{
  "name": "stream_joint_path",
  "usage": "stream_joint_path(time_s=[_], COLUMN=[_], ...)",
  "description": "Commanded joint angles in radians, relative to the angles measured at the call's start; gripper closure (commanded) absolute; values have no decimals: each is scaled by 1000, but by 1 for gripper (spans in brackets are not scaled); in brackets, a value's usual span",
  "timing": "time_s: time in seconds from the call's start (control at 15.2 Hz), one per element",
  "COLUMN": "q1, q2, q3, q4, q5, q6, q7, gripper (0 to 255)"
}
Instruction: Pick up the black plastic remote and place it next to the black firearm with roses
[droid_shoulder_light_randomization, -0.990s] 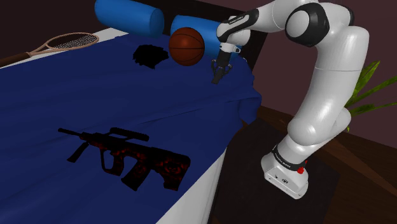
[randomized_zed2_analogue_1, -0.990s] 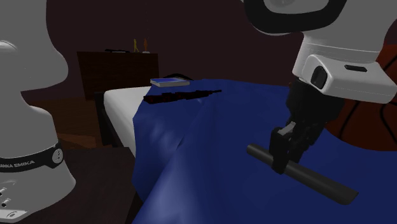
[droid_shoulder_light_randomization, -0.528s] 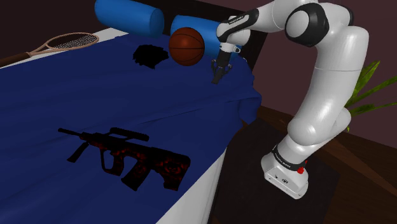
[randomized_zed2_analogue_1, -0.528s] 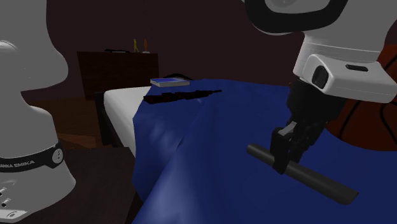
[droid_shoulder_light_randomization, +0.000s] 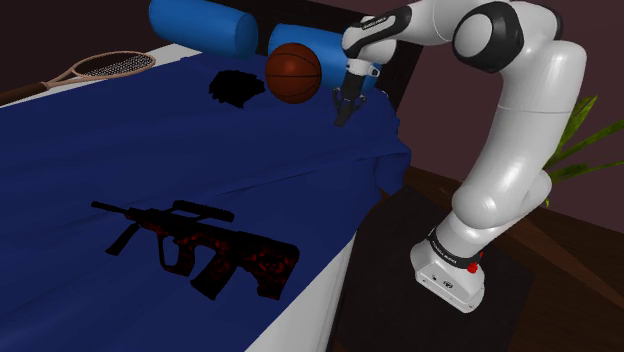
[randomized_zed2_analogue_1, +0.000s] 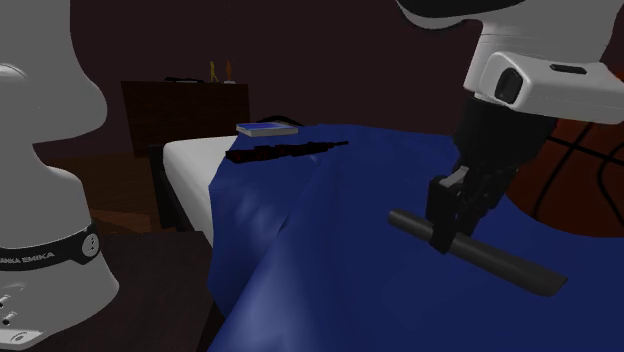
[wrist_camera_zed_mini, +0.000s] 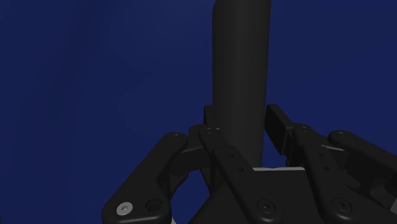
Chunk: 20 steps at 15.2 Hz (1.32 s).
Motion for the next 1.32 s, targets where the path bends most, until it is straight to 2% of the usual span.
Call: stream_joint_path(time_s=[0.0, 0.92, 1.25], q1=[1, 0, 61], q2=[-15, -75, -186], q3=[0, -5, 32], q4=[6, 100, -57], q5=[-3, -18, -14], q6=[-21, -172, -109], q7=[6, 36, 120], gripper=[255, 255, 255])
